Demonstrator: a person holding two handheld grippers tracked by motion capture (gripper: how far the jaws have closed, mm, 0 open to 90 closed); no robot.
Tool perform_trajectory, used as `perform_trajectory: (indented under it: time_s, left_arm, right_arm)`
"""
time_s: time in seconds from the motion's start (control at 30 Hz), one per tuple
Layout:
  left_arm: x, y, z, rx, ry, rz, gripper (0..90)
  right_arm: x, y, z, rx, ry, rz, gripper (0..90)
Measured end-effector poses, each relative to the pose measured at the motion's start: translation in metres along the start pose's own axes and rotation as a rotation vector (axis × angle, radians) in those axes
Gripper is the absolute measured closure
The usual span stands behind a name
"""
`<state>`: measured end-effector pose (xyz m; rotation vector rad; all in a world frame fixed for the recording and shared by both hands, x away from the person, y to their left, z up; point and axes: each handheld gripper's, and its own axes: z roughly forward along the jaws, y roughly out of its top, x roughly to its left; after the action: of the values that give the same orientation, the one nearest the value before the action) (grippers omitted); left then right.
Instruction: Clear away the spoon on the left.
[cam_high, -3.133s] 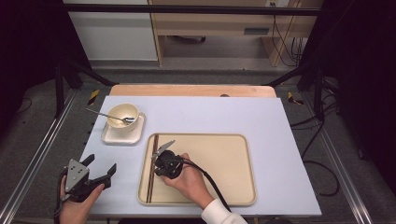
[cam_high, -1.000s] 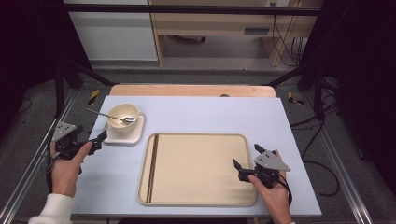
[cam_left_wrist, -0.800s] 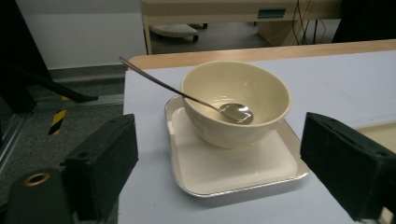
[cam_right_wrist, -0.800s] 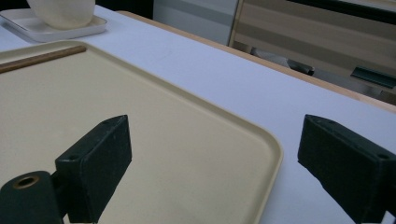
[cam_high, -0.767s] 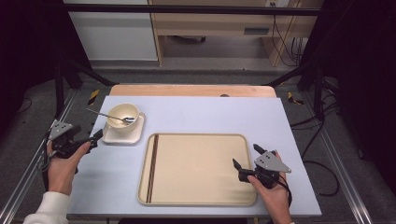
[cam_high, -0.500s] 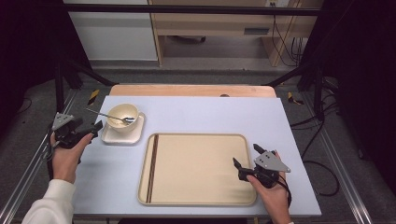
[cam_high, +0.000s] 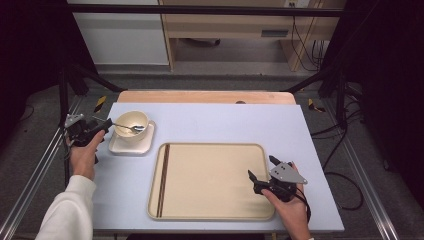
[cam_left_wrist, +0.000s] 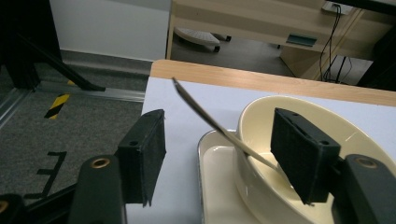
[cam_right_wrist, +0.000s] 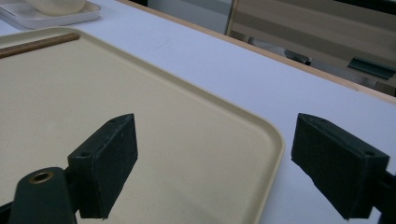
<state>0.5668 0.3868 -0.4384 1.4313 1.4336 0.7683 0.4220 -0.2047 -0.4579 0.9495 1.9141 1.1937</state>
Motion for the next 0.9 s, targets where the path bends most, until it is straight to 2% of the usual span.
perform_trajectory:
  time_s: [0.07, 0.2, 0.3, 0.53, 0.63, 0.83, 0.9]
  left_arm:
    - [-0.002, 0.000, 0.005, 0.016, -0.001, -0.003, 36.1]
    - [-0.004, 0.003, 0.009, -0.003, 0.002, -0.008, 42.5]
    - [-0.003, 0.004, 0.011, -0.008, 0.011, -0.036, 46.7]
    - [-0.002, 0.004, 0.013, -0.023, 0.002, -0.092, 56.5]
    - [-0.003, 0.003, 0.013, -0.021, 0.004, -0.090, 57.0]
    - [-0.003, 0.003, 0.012, -0.024, 0.006, -0.114, 63.0]
    - [-0.004, 0.002, 0.011, -0.036, 0.004, -0.126, 68.7]
  right_arm:
    - [0.000, 0.000, 0.000, 0.000, -0.002, 0.000, 15.1]
    - [-0.001, -0.001, 0.002, 0.013, 0.000, 0.008, 15.4]
    - [0.000, -0.001, 0.001, 0.011, 0.001, 0.001, 16.0]
    - [0.000, -0.001, 0.002, 0.018, 0.003, 0.004, 16.7]
    - [0.000, -0.001, 0.002, 0.019, 0.003, 0.005, 16.9]
    - [-0.001, -0.001, 0.002, 0.021, 0.003, 0.009, 17.5]
    - [-0.001, -0.001, 0.002, 0.021, 0.003, 0.009, 17.8]
